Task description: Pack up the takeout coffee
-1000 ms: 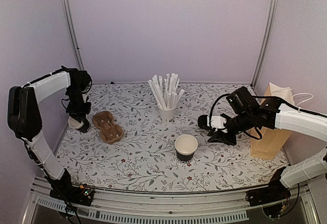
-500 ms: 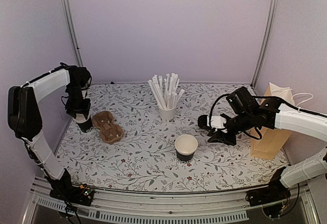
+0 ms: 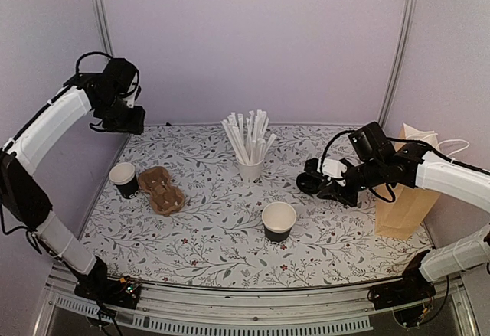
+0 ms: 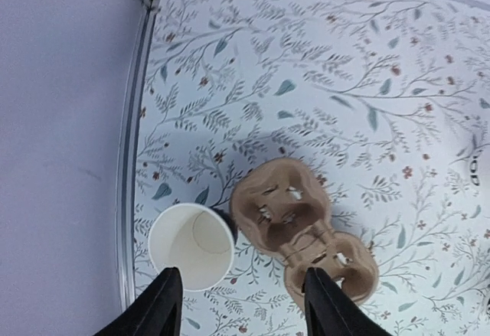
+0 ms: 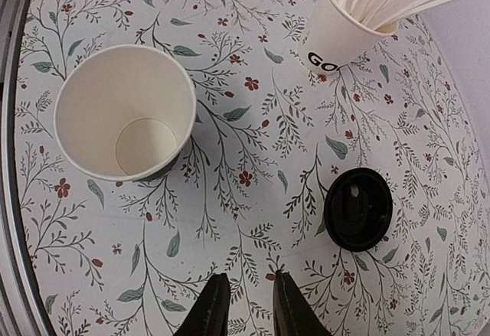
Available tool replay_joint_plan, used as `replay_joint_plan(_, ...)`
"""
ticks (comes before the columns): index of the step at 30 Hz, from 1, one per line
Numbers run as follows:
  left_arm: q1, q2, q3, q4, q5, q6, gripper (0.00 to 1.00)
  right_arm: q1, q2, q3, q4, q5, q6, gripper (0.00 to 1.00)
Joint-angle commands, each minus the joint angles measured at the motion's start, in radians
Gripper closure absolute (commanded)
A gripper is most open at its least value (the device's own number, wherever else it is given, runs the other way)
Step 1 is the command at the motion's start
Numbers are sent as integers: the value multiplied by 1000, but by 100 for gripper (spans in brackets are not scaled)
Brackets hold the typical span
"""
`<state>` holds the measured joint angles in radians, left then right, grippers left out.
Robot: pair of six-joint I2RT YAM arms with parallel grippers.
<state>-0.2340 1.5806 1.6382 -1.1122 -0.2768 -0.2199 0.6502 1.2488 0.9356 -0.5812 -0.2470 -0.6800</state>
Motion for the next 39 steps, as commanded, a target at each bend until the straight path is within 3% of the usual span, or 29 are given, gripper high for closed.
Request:
replay_joint_plan(1, -165, -82, 30, 119, -45, 87, 43, -15, -37, 28, 3, 11, 20, 77)
replay_joint_plan(4, -275, -137, -15, 215, -42, 120, 44, -15, -41, 28, -11, 36, 5, 77)
replay_joint_plan(7, -367, -229, -143, 436, 77, 177, 43, -15, -32, 32, -17, 74, -10, 76)
replay_joint_plan(11, -390, -340, -372, 765, 291, 195, 37, -16, 8, 29, -73, 92, -40, 76)
replay_joint_plan(15, -391, -369, -479, 972, 324, 209, 32, -16, -18, -15, -194, 50, -99, 76)
replay_joint_plan(21, -380, -307, -548, 1067, 193, 301, 34, -15, -121, -83, -328, -37, -178, 79)
replay_joint_plan(29, -348, -334, -644, 1096, 267, 270, 34, -17, -122, -262, -366, 279, -225, 80)
replay_joint_plan(36, -334, -369, -661, 1132, 258, 281, 34, -17, -19, -131, -552, 119, -213, 87)
replay_joint_plan(39, -321, -369, -660, 1131, 266, 278, 34, -21, 13, -164, -603, 117, -206, 97)
